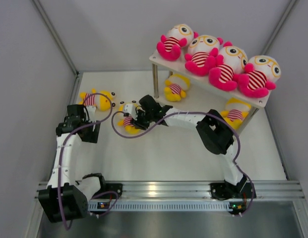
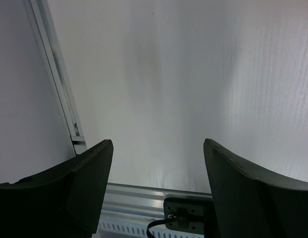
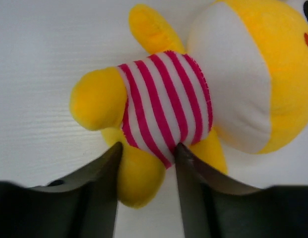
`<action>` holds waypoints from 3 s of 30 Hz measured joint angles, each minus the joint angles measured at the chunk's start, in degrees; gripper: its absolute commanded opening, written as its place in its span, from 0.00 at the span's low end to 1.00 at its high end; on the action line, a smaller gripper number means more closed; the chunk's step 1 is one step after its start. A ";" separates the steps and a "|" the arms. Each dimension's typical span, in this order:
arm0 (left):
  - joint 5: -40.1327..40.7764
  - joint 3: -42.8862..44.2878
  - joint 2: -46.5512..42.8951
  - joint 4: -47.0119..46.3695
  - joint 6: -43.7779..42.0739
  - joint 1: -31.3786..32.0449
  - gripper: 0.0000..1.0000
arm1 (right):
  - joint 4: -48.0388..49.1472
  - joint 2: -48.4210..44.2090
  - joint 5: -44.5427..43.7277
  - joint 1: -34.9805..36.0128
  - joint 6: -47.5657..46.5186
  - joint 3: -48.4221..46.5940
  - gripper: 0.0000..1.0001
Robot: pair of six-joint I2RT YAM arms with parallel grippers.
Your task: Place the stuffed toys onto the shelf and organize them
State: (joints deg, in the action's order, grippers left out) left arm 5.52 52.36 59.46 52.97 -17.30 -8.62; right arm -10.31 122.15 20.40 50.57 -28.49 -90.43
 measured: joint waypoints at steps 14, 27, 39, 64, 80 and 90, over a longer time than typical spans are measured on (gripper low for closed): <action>-0.15 -0.02 0.07 -0.28 -0.02 -0.96 0.80 | -6.38 -19.12 -6.86 1.31 7.76 12.74 0.00; -3.06 2.54 4.02 -0.39 -1.42 -1.03 0.80 | -27.93 -40.52 -38.42 1.99 20.31 17.29 0.00; -4.61 3.04 4.04 -0.50 -2.38 -1.05 0.80 | -25.29 -43.45 -51.32 -10.23 16.02 20.94 0.00; -6.10 5.40 5.49 -0.39 -5.66 -1.03 0.80 | -2.67 -36.33 -39.80 -18.93 3.85 29.42 0.53; -8.87 26.03 28.35 -9.84 -7.72 6.32 0.79 | -5.77 -37.86 -43.58 -16.81 4.11 26.60 0.76; -0.70 41.88 54.77 -20.04 -4.24 8.41 0.77 | -6.82 -38.95 -46.27 -10.82 4.00 26.49 0.76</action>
State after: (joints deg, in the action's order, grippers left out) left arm 4.82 94.24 114.24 32.93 -21.54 -0.21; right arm -17.12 83.20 -25.87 39.75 -24.49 -63.94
